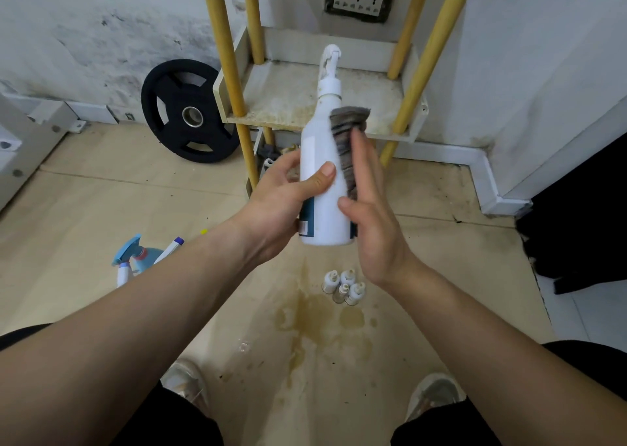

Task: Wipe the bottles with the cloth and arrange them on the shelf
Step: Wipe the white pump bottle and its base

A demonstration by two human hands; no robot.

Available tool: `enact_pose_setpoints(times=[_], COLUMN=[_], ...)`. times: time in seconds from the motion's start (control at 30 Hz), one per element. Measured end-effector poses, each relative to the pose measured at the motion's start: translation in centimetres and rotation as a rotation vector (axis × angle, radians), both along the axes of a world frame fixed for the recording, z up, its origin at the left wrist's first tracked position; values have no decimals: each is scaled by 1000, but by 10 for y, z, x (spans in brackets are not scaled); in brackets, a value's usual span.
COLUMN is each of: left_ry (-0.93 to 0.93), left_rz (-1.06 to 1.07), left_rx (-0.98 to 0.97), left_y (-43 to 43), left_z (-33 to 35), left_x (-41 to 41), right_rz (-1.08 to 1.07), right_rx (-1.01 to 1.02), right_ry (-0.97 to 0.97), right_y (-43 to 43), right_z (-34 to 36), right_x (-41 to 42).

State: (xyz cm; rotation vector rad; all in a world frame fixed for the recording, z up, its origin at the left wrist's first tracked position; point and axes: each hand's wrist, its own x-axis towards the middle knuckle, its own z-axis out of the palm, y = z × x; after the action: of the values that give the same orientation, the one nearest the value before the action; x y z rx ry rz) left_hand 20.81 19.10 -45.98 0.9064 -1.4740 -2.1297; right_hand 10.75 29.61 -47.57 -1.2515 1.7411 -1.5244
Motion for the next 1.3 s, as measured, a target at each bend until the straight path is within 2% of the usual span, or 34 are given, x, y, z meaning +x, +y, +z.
enact_pose_setpoints(times=[0.07,0.1,0.2,0.37,0.43,0.53,0.6,0.63,0.77,0.87,0.93,1.07,1.2,1.3], left_ry=[-29,-50,-62,-26,26,3,11,21,10,-12,-18,19,-4,38], left_rz=[57,70,60,74,29,-41,-47,-40,18,104,87,88,111,28], left_rx=[-40,-72,-59,12,110,210,223,203,-39,-201,-225,-79,-11,97], left_y=[-1,-2,-6,-11,-8,-6,-7,-8,-9,-11,-10,-8,-13,-15], left_z=[-1,-2,5,6,6,7,6,5,6,3,0,6,7,4], left_x=[0,0,1,3,1,1,2,3,1,1,1,0,2,2], right_rz=[51,56,-21,-49,-10,48,48,40,25,51,46,-12,13,2], right_rx=[16,10,-34,-140,-161,-168,-140,-118,-1,29,3,-20,-105,-157], right_ry=[93,70,-87,-516,-602,-700,-640,-550,-92,66,0,-93,-326,-442], right_y=[4,4,-1,-9,-9,-9,-6,-4,1,5,6,2,0,0], right_z=[-5,-8,-12,-1,5,7,3,1,-4,-5,-8,-13,-9,-2], right_x=[11,14,8,-10,-9,-8,-8,-8,-2,9,15,12,5,4])
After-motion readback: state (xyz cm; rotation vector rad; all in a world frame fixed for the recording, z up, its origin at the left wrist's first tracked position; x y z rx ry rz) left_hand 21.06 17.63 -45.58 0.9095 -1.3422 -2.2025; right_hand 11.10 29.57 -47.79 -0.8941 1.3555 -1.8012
